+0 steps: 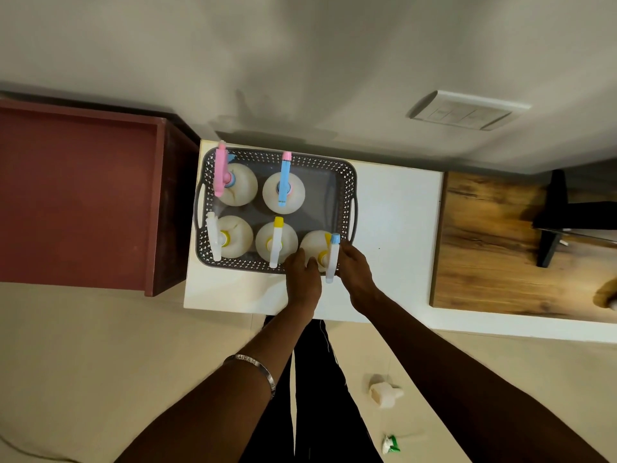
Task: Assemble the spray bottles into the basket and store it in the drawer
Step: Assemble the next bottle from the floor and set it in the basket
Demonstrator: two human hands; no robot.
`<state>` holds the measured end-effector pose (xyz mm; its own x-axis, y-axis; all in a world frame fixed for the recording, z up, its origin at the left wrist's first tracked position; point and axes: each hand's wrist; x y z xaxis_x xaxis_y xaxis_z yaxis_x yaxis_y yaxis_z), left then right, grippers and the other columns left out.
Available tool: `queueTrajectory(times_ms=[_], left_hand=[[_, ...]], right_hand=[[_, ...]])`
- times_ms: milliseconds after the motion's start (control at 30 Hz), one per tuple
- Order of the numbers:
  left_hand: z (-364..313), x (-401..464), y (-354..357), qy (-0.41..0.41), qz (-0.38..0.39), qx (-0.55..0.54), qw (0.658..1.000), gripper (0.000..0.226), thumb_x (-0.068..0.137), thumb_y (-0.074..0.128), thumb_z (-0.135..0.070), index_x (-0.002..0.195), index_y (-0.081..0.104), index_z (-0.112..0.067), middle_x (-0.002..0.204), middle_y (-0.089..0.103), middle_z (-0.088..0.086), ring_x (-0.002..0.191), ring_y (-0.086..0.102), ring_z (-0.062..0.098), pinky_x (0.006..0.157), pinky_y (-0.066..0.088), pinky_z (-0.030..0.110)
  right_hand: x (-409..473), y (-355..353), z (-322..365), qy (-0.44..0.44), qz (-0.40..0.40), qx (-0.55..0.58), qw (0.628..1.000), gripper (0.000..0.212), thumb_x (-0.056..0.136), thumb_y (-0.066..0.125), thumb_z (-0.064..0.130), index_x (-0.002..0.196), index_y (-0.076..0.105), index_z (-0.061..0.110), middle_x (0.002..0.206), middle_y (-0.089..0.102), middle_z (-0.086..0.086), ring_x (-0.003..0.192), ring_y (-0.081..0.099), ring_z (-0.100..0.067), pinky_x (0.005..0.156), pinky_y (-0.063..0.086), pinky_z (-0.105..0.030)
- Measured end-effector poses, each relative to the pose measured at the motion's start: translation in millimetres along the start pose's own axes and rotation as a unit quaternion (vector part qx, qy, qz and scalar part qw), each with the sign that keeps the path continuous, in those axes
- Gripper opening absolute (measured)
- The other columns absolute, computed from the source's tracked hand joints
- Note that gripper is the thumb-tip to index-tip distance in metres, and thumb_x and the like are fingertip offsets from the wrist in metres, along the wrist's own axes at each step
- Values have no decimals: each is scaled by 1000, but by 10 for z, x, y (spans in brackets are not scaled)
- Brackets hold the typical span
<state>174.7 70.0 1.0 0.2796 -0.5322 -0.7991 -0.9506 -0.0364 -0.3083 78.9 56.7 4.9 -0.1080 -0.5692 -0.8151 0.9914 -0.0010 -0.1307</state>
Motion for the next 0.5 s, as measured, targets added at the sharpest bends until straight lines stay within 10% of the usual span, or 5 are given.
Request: queueTrajectory(times_ms=[133,233,333,500], left_hand=[[9,32,-4,3,1,18,1000,33,100,39,-7,129,54,1,139,47,22,130,46,35,111,38,43],[15,69,-31,1,20,9,1000,22,98,41,-4,102,62,-8,132,52,26,124,49,39,106,41,44],[10,80,-68,-13,44,14,999,41,100,41,-10,140,48,-2,146,44,18,133,44,34,112,36,45],[2,109,-88,-13,62,16,998,45,100,42,-12,145,43,-5,148,42,18,134,43,32,114,35,44]], right_hand=[[30,2,7,-14,-4,-22,1000,25,100,46,7,111,67,-1,110,68,-26,89,68,-28,66,59,-26],[61,13,-1,-16,-12,-38,999,31,101,40,8,111,64,-8,112,64,-32,96,65,-43,75,59,-41],[81,18,-6,-4,-13,-44,999,30,99,42,9,111,61,-12,113,62,-35,107,58,-51,90,51,-63],[92,-13,22,-5,-11,-53,999,29,101,45,11,114,68,-1,112,70,-22,106,66,-39,90,57,-48]])
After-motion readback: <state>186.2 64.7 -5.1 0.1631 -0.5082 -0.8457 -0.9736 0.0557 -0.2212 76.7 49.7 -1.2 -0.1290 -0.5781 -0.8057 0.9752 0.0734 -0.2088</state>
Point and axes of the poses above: each hand's wrist, its own x-axis towards the middle knuckle, its own y-axis out of the palm, z = x × y
